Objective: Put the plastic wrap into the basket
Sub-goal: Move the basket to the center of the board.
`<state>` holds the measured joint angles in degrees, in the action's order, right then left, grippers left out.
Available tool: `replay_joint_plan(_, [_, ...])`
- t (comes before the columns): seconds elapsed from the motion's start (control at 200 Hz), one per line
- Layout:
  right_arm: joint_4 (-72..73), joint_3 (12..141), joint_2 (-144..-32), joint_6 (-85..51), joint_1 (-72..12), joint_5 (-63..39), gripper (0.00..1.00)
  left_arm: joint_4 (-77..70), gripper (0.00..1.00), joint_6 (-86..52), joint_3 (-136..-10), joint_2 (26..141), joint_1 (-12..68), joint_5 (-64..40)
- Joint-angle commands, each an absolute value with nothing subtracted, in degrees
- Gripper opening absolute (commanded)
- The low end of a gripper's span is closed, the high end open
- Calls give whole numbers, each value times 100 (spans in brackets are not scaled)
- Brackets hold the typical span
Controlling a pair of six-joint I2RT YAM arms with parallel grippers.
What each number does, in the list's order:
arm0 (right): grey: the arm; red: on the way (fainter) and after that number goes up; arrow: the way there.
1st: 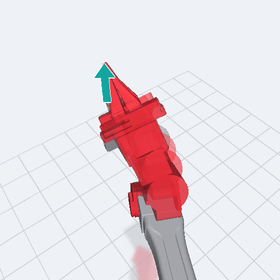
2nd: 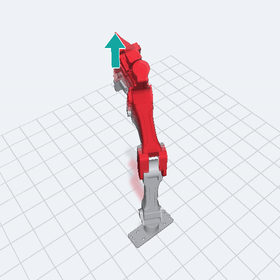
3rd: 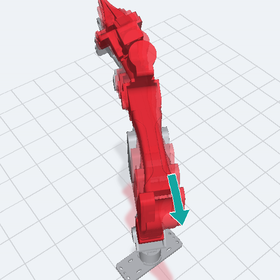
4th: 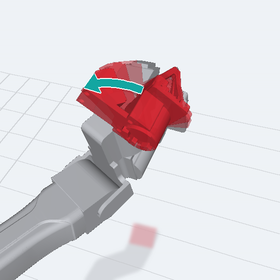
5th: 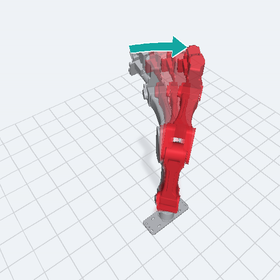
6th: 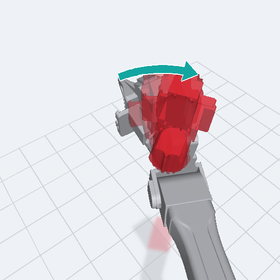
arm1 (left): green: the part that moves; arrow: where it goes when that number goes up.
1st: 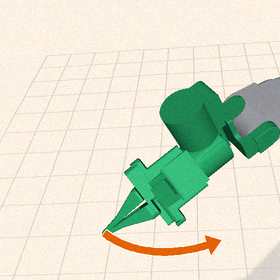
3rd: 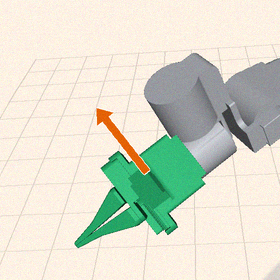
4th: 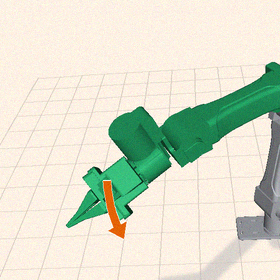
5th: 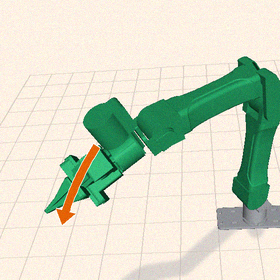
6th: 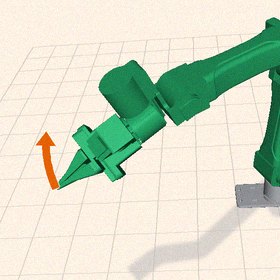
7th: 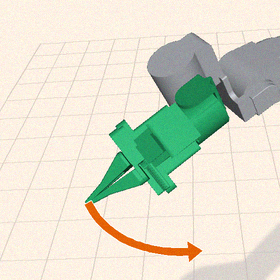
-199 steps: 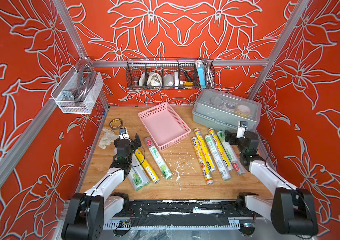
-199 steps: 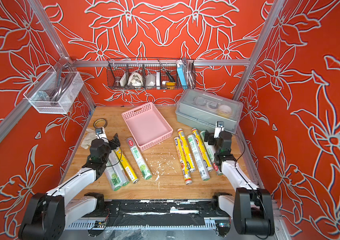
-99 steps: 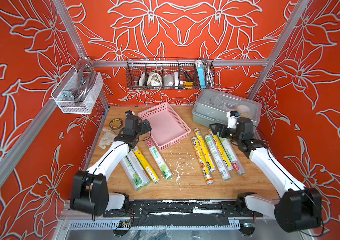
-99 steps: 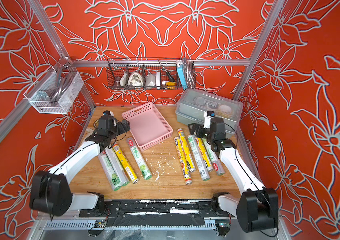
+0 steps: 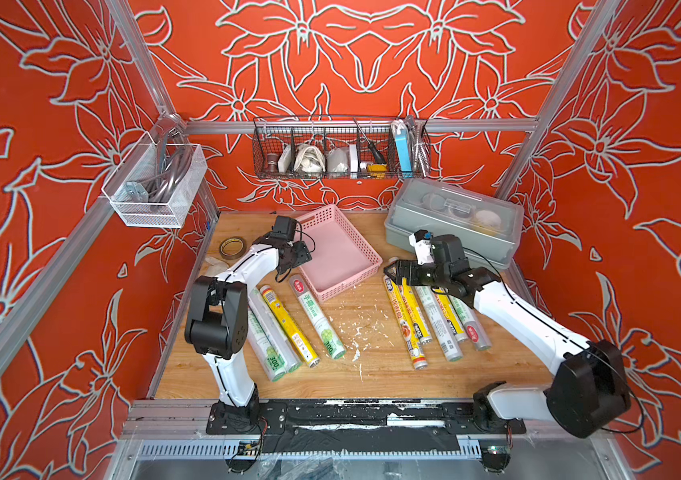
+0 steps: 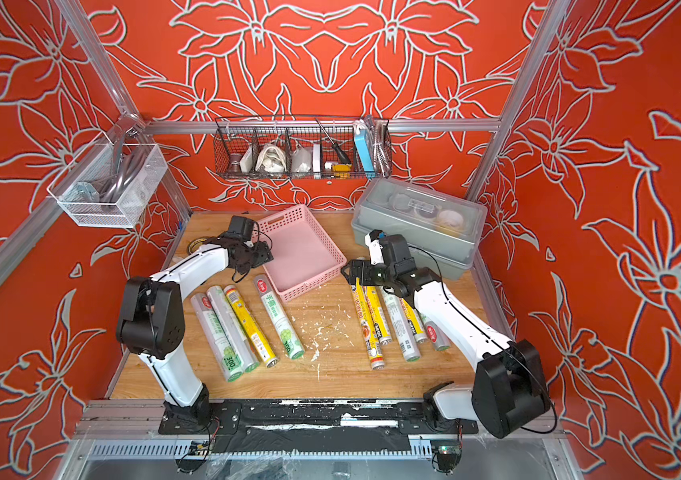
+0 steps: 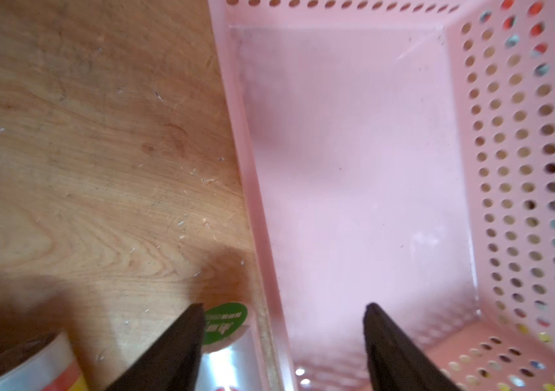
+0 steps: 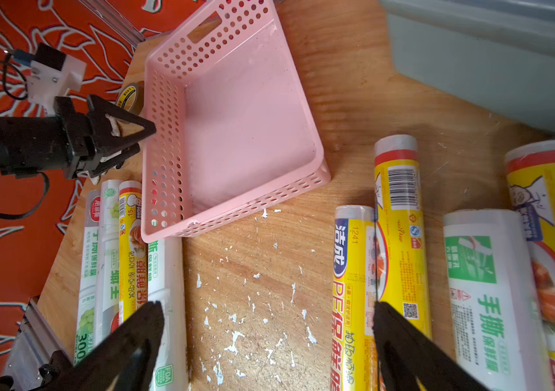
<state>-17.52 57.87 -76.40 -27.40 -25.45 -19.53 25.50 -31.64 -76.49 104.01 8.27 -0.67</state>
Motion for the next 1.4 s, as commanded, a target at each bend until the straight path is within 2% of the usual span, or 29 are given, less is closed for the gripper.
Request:
replay_joint_plan(0.0, [-2161,5975,-7650,-2604,-2645,-1777,96,2827,63,-3222,-7778,10493,882,-173])
replay_joint_plan(0.1, [-2309,6042,-7652,-2552,-2665,-1734,96,2828,51,-3193,-7807,10560,994,-152])
replay_joint_plan(0.295, [-2580,6134,-7615,-2463,-2698,-1646,96,2882,40,-3281,-7786,10588,1122,-114])
replay_joint_plan(0.39, [-2741,6172,-7574,-2417,-2698,-1609,96,2928,31,-3281,-7786,10606,1190,-116])
replay_joint_plan(0.49, [-3028,6243,-7488,-2387,-2698,-1513,96,3021,27,-3262,-7761,10570,1246,-80])
replay_joint_plan(0.766, [-3886,6320,-7233,-2318,-2704,-1283,96,3098,23,-3288,-7415,10207,1444,-92])
replay_joint_plan(0.886, [-4105,6237,-7092,-2303,-2707,-1122,96,3125,18,-3313,-7272,10067,1552,-136])
replay_joint_plan(1.396, [-4640,5859,-6680,-2373,-2706,-1005,96,3057,17,-3257,-6468,9323,1631,-178])
